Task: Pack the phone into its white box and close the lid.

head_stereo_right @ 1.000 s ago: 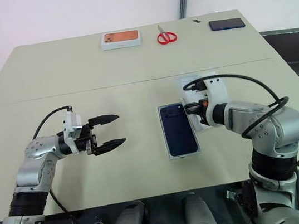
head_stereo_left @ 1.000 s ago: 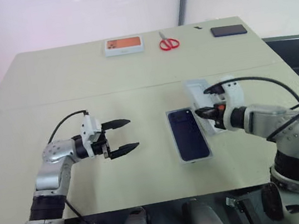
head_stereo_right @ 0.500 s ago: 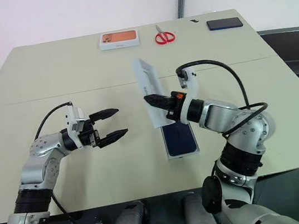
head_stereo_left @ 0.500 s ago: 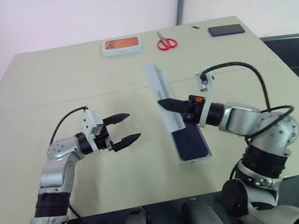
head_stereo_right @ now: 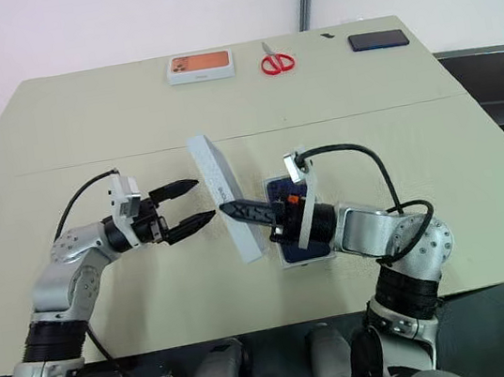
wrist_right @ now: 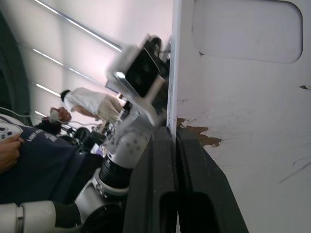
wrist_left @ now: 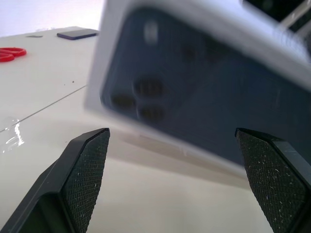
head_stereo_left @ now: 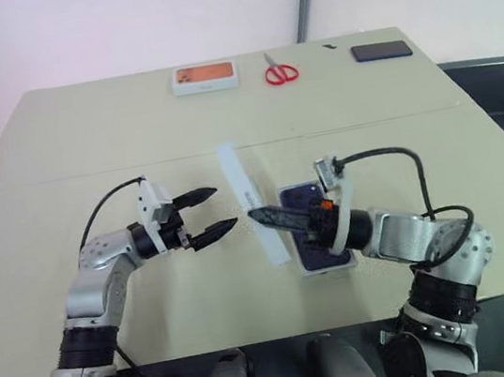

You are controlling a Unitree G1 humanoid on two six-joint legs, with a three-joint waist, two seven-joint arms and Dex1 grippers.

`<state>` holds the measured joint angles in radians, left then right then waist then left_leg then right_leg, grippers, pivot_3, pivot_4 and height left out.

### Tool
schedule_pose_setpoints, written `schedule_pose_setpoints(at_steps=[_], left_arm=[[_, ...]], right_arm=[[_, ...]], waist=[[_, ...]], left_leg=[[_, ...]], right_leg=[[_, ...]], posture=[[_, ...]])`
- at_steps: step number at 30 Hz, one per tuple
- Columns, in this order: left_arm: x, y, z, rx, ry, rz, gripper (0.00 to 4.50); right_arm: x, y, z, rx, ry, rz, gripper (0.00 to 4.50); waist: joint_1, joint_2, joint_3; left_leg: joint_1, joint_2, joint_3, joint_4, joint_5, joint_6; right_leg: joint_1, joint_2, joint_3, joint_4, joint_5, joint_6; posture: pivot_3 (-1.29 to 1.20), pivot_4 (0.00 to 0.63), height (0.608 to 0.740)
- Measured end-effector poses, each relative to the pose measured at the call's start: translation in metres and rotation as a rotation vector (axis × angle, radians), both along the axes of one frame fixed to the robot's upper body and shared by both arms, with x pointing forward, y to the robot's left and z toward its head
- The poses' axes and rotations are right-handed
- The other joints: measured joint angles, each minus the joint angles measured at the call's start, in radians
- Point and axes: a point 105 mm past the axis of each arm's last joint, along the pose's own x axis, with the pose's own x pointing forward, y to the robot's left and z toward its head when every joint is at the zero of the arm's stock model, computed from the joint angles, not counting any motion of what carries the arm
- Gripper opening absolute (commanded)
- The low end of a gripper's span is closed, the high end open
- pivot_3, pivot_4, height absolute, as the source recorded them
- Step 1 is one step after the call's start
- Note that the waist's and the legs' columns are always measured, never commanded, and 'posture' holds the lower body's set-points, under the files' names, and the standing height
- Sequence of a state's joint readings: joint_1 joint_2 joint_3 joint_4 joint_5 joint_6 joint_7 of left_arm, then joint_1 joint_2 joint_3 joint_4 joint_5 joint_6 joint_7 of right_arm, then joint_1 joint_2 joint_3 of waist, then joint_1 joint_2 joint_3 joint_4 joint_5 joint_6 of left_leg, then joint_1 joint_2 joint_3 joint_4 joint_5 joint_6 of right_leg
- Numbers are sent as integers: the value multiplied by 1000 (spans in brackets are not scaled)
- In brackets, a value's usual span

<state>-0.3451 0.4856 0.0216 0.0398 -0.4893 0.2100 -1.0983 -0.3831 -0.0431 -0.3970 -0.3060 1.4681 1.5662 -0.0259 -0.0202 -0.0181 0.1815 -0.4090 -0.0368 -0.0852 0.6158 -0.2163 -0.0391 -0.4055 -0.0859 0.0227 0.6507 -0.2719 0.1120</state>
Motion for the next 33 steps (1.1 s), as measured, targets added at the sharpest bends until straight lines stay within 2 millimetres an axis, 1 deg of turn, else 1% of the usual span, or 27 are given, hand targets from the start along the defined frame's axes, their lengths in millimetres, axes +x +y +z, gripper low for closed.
schedule_pose_setpoints(at_steps=[1,3,7,8,9,10,13,15,18,21,23,24,25,27,30,31,33], left_arm=[[-1,0,0,-1,0,-2,4112],[-4,-1,-4,-4,15,-6,3491],[-12,-10,-11,-6,41,-45,1423],[-13,-12,-13,-1,43,-52,972],[-15,-15,-17,10,52,-65,373],[-16,-19,-20,13,57,-75,74],[-18,-35,-35,47,73,-121,74],[-11,-39,-37,52,78,-118,74],[-2,-43,-29,52,44,-117,0],[1,-49,-27,35,27,-118,0],[1,-53,-29,28,32,-123,0],[3,-55,-29,27,35,-128,0],[3,-56,-30,29,35,-128,0],[7,-57,-28,34,30,-127,0],[15,-61,-23,35,10,-127,0],[18,-62,-24,38,8,-125,0],[23,-66,-25,38,9,-125,0]], right_arm=[[-2,-1,-5,-19,18,-1,6],[-3,0,-9,-30,37,-12,0],[3,-2,-10,-43,59,-59,0],[4,-2,-10,-44,62,-64,0],[3,-3,-11,-44,68,-68,0],[4,-2,-11,-43,71,-71,0],[5,-1,-13,-57,76,-77,0],[8,-4,-14,-62,79,-98,0],[12,-10,-17,-74,86,-128,932],[15,-19,-24,-95,109,-156,2444],[17,-23,-26,-131,97,-169,3554],[20,-30,-27,-169,74,-184,4013],[24,-35,-25,-190,49,-199,4013],[30,-48,-13,-199,-24,-227,4013],[32,-80,-1,-300,-167,-249,4013],[35,-91,0,-337,-204,-280,4013],[46,-105,-4,-404,-256,-361,4013]], waist=[[1,0,0],[-1,0,0],[0,0,0],[0,0,0],[0,0,0],[2,0,0],[5,0,0],[6,0,0],[6,0,0],[5,0,0],[3,0,0],[4,0,0],[4,0,0],[5,0,0],[13,-1,0],[11,-1,0],[8,-1,0]], left_leg=[[0,0,0,0,0,0],[0,0,0,0,0,0],[0,0,0,0,0,0],[0,0,0,0,0,0],[0,0,0,0,0,0],[0,0,0,0,0,0],[0,0,0,1,0,0],[0,0,1,1,0,0],[0,0,1,1,0,0],[0,0,1,1,0,0],[0,0,1,1,0,0],[0,0,1,1,0,0],[0,0,1,1,0,0],[-1,-1,1,1,0,0],[-1,-1,1,2,0,0],[-1,-1,1,2,0,1],[-1,-2,2,2,0,1]], right_leg=[[0,0,0,0,0,0],[0,0,0,0,0,0],[1,0,0,-1,0,0],[1,0,0,-1,0,0],[1,0,0,-1,0,0],[1,0,0,-1,0,0],[2,0,0,-2,0,0],[2,1,-1,-2,0,0],[2,0,-1,-3,0,0],[2,0,-1,-3,0,0],[2,1,0,-2,0,0],[2,1,-1,-2,0,0],[2,1,-1,-3,0,0],[2,2,-1,-3,0,0],[4,2,-3,-5,0,0],[4,2,-3,-5,0,0],[4,2,-3,-5,0,0]], posture=[[0,150,740],[0,150,740],[0,150,740],[0,150,740],[0,150,740],[0,150,740],[0,150,740],[0,150,740],[0,150,740],[0,150,740],[0,150,740],[0,150,740],[0,150,740],[0,150,740],[0,150,740],[0,150,740],[0,150,740]])
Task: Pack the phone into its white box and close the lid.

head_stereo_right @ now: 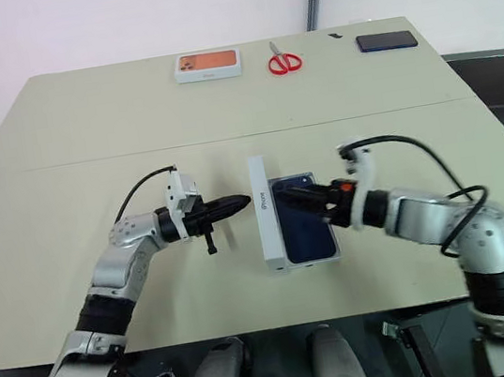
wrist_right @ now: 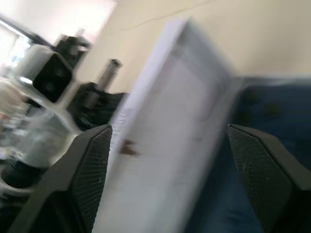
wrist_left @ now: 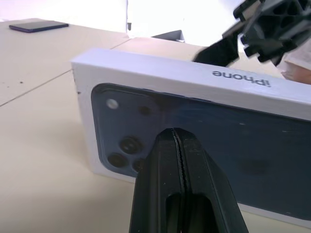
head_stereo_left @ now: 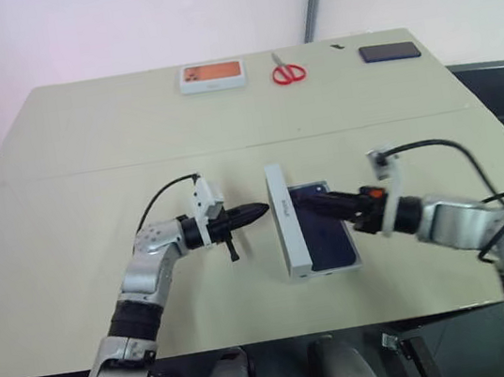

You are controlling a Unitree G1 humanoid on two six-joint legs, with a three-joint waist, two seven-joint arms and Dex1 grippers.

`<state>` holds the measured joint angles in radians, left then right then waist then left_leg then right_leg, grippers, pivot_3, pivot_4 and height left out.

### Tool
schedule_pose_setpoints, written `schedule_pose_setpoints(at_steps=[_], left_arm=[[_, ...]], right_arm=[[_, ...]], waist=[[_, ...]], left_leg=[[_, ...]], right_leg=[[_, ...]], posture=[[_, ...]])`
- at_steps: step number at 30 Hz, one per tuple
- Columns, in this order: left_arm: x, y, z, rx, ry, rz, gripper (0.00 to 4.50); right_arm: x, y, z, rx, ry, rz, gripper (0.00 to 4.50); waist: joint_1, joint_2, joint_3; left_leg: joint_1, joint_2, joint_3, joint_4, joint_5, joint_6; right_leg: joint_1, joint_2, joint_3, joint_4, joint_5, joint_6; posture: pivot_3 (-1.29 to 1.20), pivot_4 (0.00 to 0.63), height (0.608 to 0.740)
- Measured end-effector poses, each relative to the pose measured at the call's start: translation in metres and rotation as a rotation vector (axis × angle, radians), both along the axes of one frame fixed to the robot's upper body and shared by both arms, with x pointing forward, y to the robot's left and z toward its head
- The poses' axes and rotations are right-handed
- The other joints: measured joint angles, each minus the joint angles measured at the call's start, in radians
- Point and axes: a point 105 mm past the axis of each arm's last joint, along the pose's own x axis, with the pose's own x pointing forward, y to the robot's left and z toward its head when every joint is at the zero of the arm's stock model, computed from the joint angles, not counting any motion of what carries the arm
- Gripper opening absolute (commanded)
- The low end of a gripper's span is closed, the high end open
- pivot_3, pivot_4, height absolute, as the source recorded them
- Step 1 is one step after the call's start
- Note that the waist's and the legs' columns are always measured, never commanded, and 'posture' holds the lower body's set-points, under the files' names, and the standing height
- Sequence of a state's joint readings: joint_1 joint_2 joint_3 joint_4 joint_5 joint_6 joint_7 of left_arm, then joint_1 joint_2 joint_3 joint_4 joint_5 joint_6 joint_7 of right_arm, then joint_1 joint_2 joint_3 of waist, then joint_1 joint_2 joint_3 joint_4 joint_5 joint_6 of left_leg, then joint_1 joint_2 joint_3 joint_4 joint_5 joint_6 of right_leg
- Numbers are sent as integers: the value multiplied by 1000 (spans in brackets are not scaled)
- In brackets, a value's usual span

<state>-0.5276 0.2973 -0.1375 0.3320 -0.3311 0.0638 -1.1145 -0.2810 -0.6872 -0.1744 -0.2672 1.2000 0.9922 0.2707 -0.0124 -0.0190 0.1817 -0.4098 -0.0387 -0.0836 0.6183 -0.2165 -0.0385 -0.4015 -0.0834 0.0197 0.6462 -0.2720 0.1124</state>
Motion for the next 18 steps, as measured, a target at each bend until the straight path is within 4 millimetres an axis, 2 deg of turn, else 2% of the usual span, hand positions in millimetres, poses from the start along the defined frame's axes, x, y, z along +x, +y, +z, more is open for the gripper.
schedule_pose_setpoints(at_steps=[2,7,10,12,15,18], left_arm=[[6,-8,-1,-2,-2,-20,0],[8,-24,-6,6,-1,-72,0],[5,-29,-9,16,-1,-91,0],[6,-26,-9,22,-4,-85,0],[7,-17,-3,30,-31,-70,0],[4,-3,-5,49,-40,-49,0]], right_arm=[[17,-17,-5,-70,-61,-118,4013],[47,-39,5,-316,-281,-255,4013],[47,-36,7,-432,-399,-198,4013],[42,-36,-1,-535,-444,-140,4013],[39,-43,-15,-625,-444,-124,3148],[39,-49,-17,-668,-453,-127,1661]], waist=[[-2,0,0],[-1,0,0],[1,0,0],[1,0,0],[-3,0,0],[-6,0,0]], left_leg=[[0,0,0,1,0,0],[0,0,1,0,0,0],[-1,0,0,0,0,0],[0,0,0,0,0,0],[0,0,0,1,0,0],[1,1,0,0,0,0]], right_leg=[[0,1,0,0,0,0],[-2,1,1,1,0,0],[-2,1,1,1,0,0],[-1,1,1,1,0,0],[-1,1,1,1,0,0],[-1,1,2,2,0,0]], posture=[[0,150,740],[0,150,740],[0,150,740],[0,150,740],[0,150,740],[0,150,740]])
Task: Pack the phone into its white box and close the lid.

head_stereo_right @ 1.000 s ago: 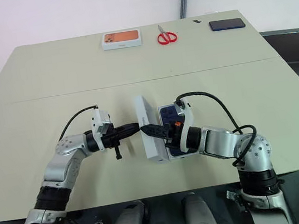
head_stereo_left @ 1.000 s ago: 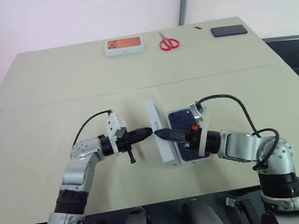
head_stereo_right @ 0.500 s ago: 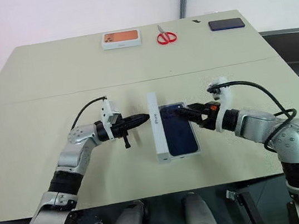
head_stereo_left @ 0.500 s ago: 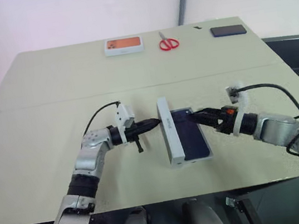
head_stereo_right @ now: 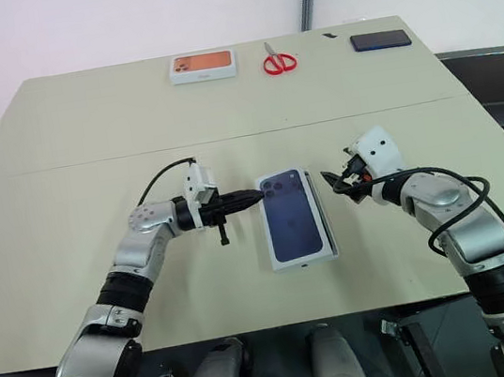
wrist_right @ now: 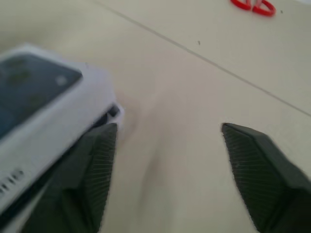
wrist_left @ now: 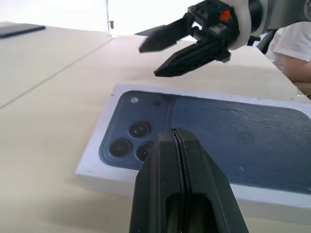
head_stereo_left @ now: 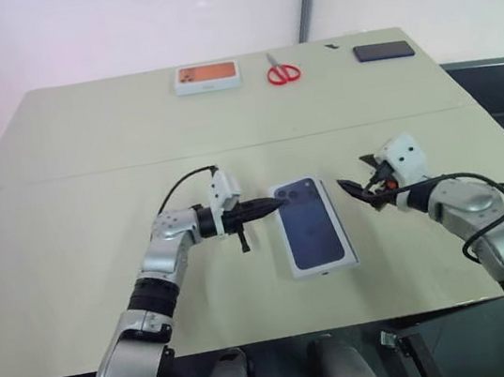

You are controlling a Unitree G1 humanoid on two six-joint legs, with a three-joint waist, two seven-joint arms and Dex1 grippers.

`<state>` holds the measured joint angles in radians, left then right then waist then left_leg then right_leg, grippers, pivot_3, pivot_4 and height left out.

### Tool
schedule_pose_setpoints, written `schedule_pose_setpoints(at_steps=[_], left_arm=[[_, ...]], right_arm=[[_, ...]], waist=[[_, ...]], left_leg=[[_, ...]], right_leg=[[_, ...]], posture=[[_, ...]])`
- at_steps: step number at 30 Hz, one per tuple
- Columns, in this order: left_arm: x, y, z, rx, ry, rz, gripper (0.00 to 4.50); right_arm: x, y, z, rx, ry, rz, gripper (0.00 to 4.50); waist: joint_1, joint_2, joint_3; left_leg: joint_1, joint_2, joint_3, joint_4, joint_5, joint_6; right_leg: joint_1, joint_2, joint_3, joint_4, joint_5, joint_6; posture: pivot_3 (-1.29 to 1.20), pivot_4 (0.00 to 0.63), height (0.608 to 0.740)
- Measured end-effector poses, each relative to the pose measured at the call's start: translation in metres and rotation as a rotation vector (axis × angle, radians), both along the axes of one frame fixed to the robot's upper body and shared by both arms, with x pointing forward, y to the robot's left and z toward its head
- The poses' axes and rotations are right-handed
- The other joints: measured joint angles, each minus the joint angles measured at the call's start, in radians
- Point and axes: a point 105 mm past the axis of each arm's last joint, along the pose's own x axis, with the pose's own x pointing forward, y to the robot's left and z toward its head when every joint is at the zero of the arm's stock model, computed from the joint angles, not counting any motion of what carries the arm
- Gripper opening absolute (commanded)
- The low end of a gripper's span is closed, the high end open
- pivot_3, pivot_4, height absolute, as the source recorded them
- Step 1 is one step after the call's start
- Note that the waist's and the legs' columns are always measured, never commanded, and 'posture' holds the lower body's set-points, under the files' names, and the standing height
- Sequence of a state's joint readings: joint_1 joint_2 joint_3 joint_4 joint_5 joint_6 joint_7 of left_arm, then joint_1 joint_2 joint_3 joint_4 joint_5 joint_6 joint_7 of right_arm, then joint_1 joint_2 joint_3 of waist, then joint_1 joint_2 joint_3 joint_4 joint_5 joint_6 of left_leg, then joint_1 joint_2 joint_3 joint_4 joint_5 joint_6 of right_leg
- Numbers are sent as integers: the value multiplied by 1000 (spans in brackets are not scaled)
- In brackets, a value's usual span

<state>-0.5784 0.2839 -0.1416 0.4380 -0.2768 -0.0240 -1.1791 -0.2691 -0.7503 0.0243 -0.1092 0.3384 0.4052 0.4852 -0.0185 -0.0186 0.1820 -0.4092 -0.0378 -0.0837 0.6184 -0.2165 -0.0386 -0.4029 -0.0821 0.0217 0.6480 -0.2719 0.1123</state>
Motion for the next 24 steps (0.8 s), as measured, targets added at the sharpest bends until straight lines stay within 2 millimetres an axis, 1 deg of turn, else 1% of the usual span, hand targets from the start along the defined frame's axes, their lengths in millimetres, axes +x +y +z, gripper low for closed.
schedule_pose_setpoints(at_steps=[1,3,6,8,13,16,24], left_arm=[[-2,5,-3,12,11,7,0],[-4,15,-9,38,39,16,0],[-3,26,-11,81,53,26,0],[-4,27,-13,96,71,21,0],[-10,9,-27,112,144,-29,0],[-10,6,-32,146,179,-41,0],[-3,-4,-34,171,202,-50,0]], right_arm=[[-2,0,-1,-3,2,10,1037],[-8,1,-7,-27,8,36,69],[-18,5,-16,-124,8,117,69],[-21,6,-18,-159,7,153,69],[-27,13,-16,-128,24,240,69],[-30,15,-17,-120,41,276,69],[-39,25,-16,-112,60,355,69]], waist=[[2,0,0],[5,0,0],[8,0,0],[7,0,0],[7,0,0],[5,0,0],[7,0,0]], left_leg=[[0,0,0,0,0,0],[0,0,0,0,0,0],[0,0,0,1,0,0],[0,-1,0,2,0,0],[0,0,0,3,0,0],[0,0,0,3,0,0],[0,-1,-1,3,0,0]], right_leg=[[0,0,0,0,0,0],[0,0,0,0,0,0],[1,-1,-1,0,0,0],[2,-1,-1,-1,0,0],[2,-1,-1,-1,0,0],[2,0,-1,0,0,0],[3,-1,-1,-1,0,0]], posture=[[0,150,740],[0,150,740],[0,150,740],[0,150,740],[0,150,740],[0,150,740],[0,150,740]])
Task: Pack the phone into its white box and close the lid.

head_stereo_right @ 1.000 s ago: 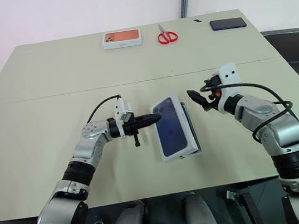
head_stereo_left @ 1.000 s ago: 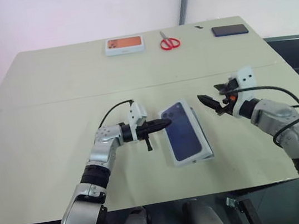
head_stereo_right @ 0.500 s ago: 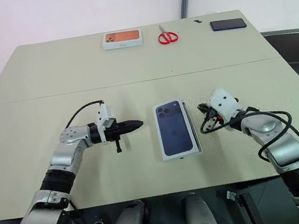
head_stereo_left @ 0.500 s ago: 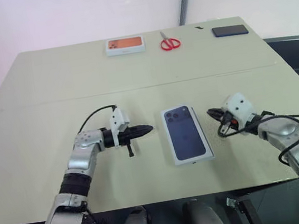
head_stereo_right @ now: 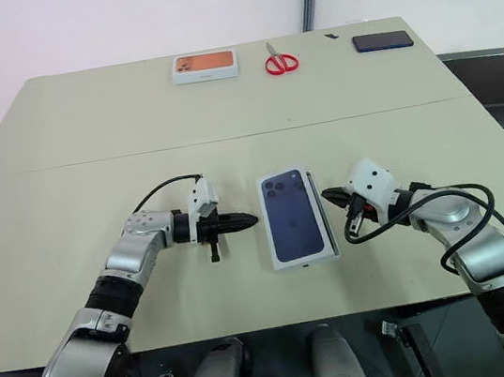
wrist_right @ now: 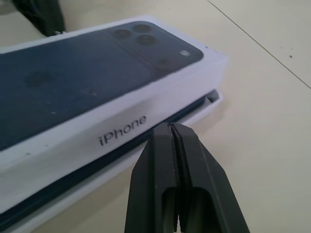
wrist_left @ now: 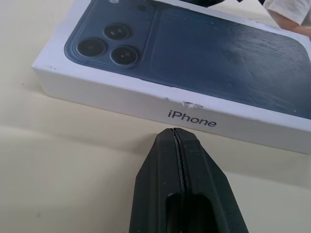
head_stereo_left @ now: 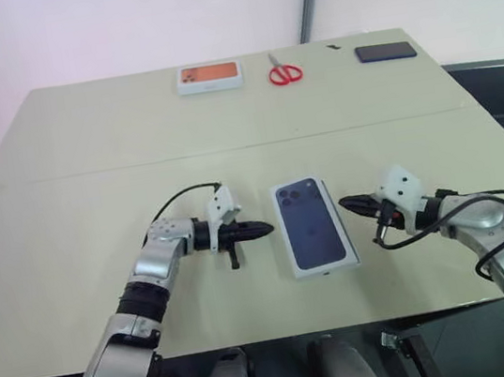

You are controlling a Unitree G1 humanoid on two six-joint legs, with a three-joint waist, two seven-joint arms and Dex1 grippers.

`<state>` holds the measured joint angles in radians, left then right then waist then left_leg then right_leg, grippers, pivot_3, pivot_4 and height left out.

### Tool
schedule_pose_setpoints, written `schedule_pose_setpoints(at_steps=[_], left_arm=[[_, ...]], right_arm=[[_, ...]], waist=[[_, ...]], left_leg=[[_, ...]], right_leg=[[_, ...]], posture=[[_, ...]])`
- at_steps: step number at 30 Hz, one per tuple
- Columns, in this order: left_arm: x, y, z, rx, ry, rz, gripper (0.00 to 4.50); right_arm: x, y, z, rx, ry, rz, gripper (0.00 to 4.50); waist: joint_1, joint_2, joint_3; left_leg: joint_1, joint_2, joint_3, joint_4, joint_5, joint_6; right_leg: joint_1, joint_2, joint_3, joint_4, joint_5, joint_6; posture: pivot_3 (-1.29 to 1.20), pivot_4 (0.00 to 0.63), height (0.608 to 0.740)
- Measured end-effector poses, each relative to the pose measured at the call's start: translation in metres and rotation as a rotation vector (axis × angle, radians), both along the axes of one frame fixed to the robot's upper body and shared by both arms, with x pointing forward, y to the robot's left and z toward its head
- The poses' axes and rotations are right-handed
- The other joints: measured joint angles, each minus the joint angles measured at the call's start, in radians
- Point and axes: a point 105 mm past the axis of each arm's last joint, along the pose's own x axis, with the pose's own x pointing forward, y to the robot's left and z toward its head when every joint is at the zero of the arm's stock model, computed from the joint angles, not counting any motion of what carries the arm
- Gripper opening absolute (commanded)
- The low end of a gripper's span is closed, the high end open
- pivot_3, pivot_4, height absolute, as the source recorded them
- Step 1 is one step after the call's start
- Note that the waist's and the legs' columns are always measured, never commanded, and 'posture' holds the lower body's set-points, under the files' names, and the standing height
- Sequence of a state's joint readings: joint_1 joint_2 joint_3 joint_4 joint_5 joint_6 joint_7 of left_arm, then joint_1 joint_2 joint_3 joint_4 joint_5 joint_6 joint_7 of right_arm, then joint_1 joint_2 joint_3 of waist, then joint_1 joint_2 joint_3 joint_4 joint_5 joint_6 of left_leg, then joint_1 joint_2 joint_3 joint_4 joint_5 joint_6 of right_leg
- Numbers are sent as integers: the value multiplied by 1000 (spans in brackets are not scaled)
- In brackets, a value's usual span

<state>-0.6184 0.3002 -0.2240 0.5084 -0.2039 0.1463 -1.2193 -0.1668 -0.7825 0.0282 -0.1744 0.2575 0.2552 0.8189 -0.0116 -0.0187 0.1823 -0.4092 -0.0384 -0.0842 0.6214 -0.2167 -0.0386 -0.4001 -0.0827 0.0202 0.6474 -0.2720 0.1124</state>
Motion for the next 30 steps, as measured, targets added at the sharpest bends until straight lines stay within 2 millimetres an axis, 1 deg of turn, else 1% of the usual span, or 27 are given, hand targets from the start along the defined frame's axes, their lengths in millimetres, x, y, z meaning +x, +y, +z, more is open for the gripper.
schedule_pose_setpoints(at_steps=[4,7,9,15,23,25,30], left_arm=[[-1,-9,2,-20,4,-15,0],[2,-12,5,-25,15,-13,0],[5,-15,10,-27,3,-18,0],[5,-18,15,-59,18,-16,0],[7,-20,16,-64,4,-2,0],[7,-21,16,-61,2,-2,0],[7,-23,18,-84,13,3,0]], right_arm=[[-2,5,0,25,12,12,69],[-1,3,4,36,7,2,69],[-1,0,5,40,6,-11,69],[-2,-2,6,41,10,-13,69],[-2,-4,5,8,6,-8,69],[-2,-5,4,-11,-2,-7,69],[0,-7,-7,-75,12,-19,69]], waist=[[0,0,0],[0,0,0],[0,0,0],[-1,0,0],[0,0,0],[0,0,0],[0,0,0]], left_leg=[[0,0,0,0,0,0],[0,0,0,1,0,0],[0,0,0,1,0,0],[0,0,0,1,0,0],[0,0,0,1,0,0],[0,0,0,1,0,0],[0,0,0,1,0,0]], right_leg=[[0,0,0,0,0,0],[0,0,0,0,0,0],[0,0,0,0,0,0],[0,0,0,1,0,0],[0,0,0,0,0,0],[0,0,0,0,0,0],[0,0,0,1,0,0]], posture=[[0,150,740],[0,150,740],[0,150,740],[0,150,740],[0,150,740],[0,150,740],[0,150,740]])
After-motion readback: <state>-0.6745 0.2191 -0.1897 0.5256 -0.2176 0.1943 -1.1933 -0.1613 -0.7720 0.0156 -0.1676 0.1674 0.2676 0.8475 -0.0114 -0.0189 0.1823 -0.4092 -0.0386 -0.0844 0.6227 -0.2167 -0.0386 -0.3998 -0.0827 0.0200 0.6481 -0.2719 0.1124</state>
